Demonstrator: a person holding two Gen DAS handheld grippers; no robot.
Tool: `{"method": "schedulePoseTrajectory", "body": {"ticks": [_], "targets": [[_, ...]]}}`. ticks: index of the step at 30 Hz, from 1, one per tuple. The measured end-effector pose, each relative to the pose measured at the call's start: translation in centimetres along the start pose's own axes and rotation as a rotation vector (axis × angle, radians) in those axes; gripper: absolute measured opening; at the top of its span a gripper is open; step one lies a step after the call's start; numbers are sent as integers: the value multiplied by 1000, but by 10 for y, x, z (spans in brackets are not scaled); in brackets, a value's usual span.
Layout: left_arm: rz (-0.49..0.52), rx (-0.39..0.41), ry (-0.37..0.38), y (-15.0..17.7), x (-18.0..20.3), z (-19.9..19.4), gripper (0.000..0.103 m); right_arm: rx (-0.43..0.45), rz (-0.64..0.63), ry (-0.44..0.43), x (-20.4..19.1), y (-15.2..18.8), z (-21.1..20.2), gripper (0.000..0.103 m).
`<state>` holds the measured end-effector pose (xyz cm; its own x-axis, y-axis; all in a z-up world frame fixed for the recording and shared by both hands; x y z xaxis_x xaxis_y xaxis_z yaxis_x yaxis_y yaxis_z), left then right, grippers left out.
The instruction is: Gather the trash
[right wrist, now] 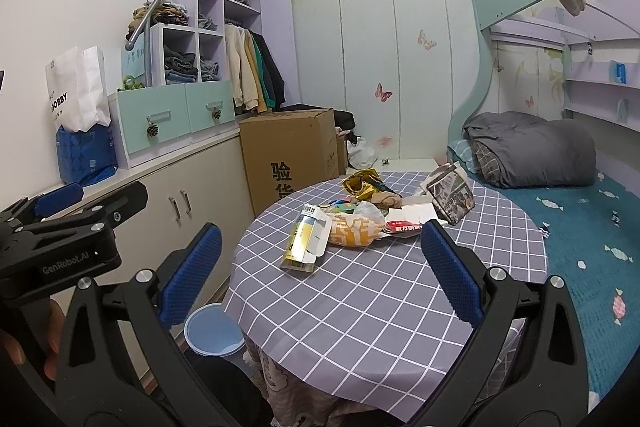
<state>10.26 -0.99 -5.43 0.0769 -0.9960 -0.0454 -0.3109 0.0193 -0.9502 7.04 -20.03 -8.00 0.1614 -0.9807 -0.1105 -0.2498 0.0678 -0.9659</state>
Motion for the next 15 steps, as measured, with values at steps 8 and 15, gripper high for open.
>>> {"method": "schedulePoseTrajectory", "body": {"ticks": [8, 15], "targets": [[1, -2, 0, 2, 1, 1, 99, -5, 1, -2, -1, 1, 0, 97], [-2, -4, 1, 3, 0, 1, 99, -15, 4, -7, -1, 1, 0, 97]]}}
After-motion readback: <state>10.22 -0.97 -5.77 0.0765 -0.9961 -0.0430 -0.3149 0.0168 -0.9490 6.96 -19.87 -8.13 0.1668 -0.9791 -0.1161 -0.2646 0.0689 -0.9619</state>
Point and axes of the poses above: each gripper's, at about its wrist camera, not at the fingertips, and z roughly the way its jaws point, x to its right, y to its underside, the point moved 10 cm from there along z, roughly the way its jaws point, and after that the axes turned 5 degrees about -y, right-handed, at the moved point
